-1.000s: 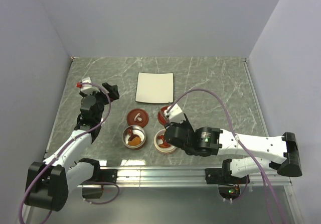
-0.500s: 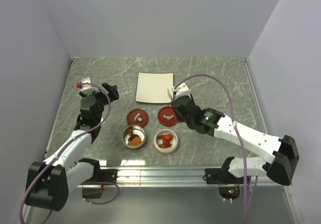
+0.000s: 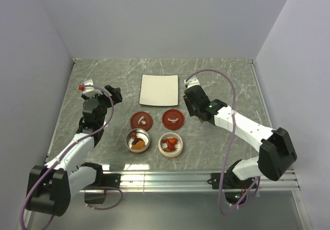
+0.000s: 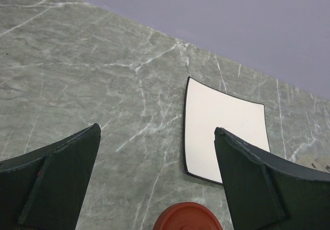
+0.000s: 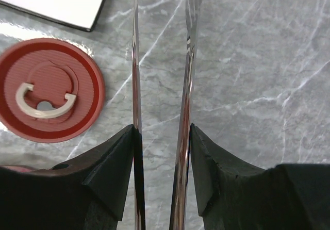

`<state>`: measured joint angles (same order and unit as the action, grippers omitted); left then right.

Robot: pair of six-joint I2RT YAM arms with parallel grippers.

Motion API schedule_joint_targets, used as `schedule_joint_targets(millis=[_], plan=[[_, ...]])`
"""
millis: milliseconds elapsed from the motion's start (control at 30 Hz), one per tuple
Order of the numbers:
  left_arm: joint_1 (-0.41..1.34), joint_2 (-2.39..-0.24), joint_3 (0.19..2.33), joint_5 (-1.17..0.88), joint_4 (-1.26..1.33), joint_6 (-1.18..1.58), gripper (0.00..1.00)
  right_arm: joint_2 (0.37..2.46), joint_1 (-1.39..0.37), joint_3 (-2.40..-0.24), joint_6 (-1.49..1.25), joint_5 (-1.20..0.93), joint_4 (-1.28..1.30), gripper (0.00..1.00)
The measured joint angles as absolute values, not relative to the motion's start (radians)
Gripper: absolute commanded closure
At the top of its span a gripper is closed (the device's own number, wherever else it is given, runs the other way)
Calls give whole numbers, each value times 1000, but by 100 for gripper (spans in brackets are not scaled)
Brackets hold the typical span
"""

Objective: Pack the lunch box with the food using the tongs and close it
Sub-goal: Put down the clamp

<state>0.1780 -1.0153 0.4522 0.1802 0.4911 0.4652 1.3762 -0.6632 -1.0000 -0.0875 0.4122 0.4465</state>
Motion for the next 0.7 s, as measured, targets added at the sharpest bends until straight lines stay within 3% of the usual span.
schedule_joint_targets(millis=[700], plan=[[175, -1025, 452, 181, 495, 465, 1, 1630, -550, -1040, -91, 381, 441, 48]])
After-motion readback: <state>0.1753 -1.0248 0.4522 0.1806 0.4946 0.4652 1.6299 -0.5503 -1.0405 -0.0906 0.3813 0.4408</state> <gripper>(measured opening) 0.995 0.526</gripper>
